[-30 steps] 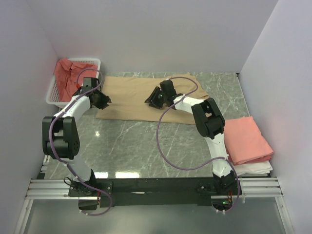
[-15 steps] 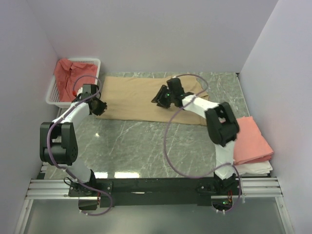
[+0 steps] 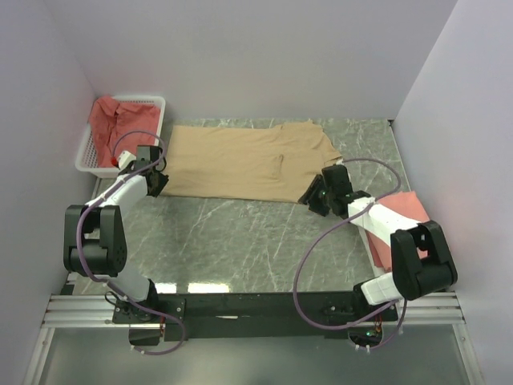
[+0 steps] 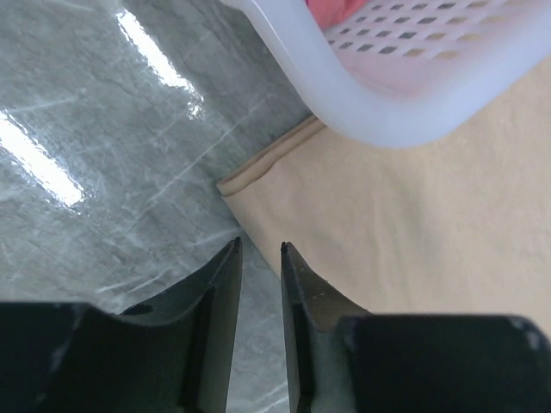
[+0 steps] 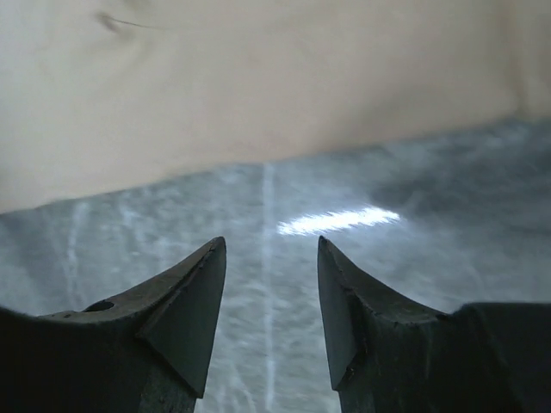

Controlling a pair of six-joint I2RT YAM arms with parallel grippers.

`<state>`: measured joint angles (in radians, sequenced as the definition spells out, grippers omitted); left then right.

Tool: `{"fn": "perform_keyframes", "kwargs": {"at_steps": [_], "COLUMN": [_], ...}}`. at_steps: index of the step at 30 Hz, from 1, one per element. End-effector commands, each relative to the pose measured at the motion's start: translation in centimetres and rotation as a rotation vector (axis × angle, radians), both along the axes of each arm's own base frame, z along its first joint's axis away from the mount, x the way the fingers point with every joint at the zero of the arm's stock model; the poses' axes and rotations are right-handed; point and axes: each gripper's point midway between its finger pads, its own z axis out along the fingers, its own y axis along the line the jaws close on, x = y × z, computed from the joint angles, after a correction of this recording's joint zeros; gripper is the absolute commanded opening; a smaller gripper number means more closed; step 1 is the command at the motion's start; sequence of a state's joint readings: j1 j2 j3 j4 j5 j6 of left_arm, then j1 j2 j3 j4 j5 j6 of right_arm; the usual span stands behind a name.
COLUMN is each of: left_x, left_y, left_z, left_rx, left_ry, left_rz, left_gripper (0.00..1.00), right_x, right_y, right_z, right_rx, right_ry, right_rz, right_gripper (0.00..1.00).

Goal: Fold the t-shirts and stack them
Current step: Fold the tshirt

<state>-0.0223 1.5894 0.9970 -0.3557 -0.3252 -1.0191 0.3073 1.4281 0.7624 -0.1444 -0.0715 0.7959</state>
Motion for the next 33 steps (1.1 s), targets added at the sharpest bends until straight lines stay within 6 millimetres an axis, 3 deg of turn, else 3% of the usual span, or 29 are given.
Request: {"fn": "perform_keyframes", "kwargs": {"at_steps": [1, 11, 27, 30, 33], "left_x": [1.0, 0.9, 2.1, 2.3, 2.2], "left_y": [0.4, 0.7, 0.7, 0.6, 0.6], "left_z": [0.6, -1.7, -3.6, -3.4, -3.4], "left_rx": [0.026, 0.061, 0.061, 0.058, 0.060], "left_ry": [-0.045, 0.014, 0.028, -0.002, -0.003], "left_rz": [0.037, 0.070, 0.074, 0.063, 0.062], "left_gripper": [0.32, 0.40, 0.39, 0.27, 0.06], "right_x": [-0.3, -1.5, -2.4, -2.3, -2.4], "right_y": [-1.9, -4.3, -7.4, -8.1, -8.6], "right_z": [0.7, 0.6, 0.4, 0.5, 0.4], "right_rx": [-0.029, -0.051, -0.083, -0.093, -0.095], "right_ry": [-0.050, -0.058, -0.073, -0.078, -0.067], "right_rz": [-0.028, -0.067, -0.142, -0.167, -0.183], "right_gripper": [0.54, 0.54, 0.55, 0.55, 0.55]}}
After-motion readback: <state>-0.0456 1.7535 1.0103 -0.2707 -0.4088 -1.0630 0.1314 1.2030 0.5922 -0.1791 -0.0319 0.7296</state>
